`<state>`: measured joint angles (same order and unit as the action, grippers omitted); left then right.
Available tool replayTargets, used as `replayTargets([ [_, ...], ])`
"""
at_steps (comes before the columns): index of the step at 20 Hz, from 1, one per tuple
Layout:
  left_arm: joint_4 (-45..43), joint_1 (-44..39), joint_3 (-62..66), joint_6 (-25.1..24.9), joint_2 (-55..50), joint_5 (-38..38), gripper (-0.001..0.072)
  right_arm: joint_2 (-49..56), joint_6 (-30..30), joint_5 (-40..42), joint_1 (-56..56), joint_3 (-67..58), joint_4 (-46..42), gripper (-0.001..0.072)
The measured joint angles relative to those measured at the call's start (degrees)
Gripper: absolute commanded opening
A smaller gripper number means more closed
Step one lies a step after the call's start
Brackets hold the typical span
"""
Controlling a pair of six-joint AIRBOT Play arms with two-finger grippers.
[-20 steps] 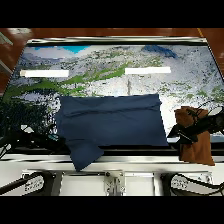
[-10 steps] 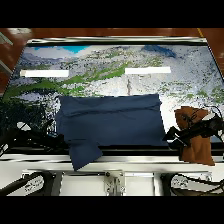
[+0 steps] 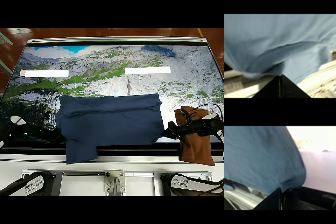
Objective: Fold the shirts.
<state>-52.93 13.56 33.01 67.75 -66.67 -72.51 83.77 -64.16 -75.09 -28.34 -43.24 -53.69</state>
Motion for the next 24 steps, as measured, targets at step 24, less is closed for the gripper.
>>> replayTargets([
  [24, 3.3, -0.9, 52.1, 4.7, -38.1, -1.5, 0.0042, 18.7, -14.2, 20.7, 17.4, -35.8, -9.2, 0.0075],
])
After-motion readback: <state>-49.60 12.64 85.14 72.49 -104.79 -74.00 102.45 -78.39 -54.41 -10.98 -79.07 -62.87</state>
